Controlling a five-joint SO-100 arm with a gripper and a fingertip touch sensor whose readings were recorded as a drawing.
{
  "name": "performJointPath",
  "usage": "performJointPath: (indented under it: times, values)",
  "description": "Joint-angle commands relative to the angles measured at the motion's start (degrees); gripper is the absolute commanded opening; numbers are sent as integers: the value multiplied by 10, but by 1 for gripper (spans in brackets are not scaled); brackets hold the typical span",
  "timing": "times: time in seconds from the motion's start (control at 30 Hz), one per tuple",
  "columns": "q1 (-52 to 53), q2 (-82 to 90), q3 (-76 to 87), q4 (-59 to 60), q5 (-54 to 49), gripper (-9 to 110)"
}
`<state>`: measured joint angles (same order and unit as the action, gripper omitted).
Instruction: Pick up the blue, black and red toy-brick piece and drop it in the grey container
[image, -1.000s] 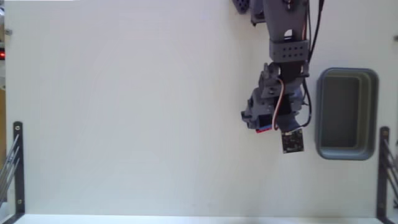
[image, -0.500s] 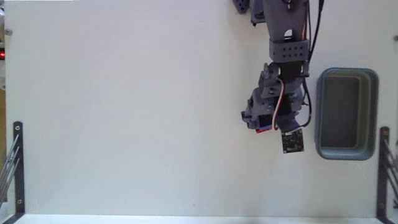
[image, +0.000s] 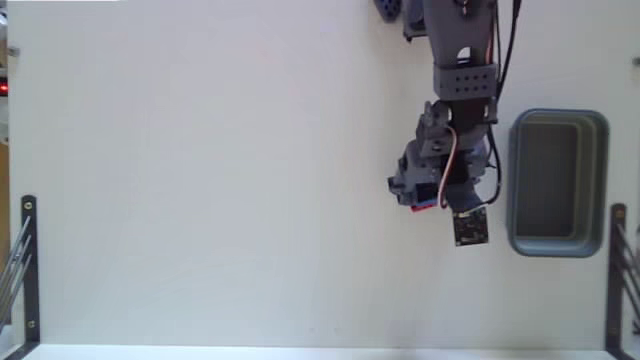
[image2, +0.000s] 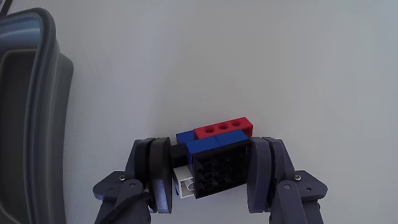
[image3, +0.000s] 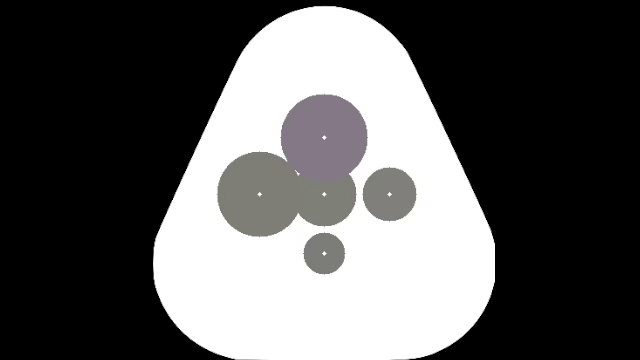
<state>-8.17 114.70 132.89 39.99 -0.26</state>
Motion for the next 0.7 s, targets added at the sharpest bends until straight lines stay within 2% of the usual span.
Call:
performJointPath:
  times: [0.0,0.67]
  values:
    - [1,32,-34,27,3,61]
    - [1,42,-189,193,3,61]
